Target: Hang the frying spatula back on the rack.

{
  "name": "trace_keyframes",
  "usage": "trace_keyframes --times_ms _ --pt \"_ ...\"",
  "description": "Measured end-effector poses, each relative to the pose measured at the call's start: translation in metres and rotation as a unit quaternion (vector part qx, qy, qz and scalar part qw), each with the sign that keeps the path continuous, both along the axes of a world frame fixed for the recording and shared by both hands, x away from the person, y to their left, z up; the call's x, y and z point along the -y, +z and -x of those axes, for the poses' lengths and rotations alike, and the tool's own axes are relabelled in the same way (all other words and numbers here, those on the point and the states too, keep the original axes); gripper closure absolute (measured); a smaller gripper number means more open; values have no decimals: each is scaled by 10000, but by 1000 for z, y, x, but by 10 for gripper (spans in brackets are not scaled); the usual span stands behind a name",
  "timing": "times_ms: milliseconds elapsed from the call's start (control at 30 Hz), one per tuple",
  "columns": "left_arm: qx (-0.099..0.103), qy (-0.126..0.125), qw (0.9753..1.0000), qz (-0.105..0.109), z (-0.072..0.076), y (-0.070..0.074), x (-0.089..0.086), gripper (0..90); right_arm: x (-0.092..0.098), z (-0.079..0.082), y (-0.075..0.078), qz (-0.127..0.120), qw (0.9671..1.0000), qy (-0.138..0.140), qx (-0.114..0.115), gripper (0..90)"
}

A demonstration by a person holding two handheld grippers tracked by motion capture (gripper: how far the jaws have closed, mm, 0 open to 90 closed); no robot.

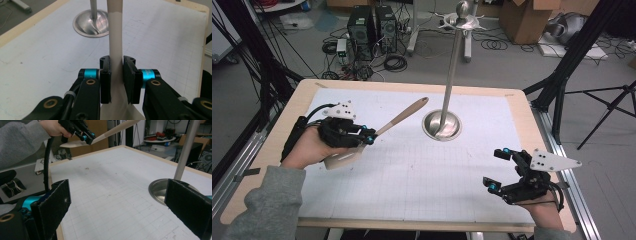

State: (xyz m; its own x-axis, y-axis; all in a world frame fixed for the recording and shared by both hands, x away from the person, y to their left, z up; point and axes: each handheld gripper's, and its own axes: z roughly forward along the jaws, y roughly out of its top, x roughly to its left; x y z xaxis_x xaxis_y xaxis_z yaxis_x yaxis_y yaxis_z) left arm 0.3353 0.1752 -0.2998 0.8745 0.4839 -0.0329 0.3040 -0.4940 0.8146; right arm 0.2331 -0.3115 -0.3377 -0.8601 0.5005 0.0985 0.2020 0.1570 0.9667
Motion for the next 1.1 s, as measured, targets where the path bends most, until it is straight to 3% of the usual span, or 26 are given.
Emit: trace_keyframes --times_ms 200,233,367,567,767,867,1100 --pt "74 -11 10000 50 -7 18 -1 767 3 2 2 -74 10000 -37 48 58" --pt "212 -79 9996 175 -8 21 -2 767 3 2 2 -95 9999 -33 59 58" --pt "273 -129 9990 344 -13 22 -4 767 3 1 2 -84 9999 -6 73 58" --pt "195 -103 9991 358 -23 26 -8 767 2 2 5 -143 9999 25 85 58" --pt "255 -199 9985 434 -28 39 -8 767 2 -2 4 -187 9998 58 95 58" --pt "274 -229 9989 318 -33 43 -8 767 2 -6 1 -194 9998 73 47 58" --pt "333 -261 9984 362 -38 52 -8 767 5 -8 -2 -274 9996 79 2 58"
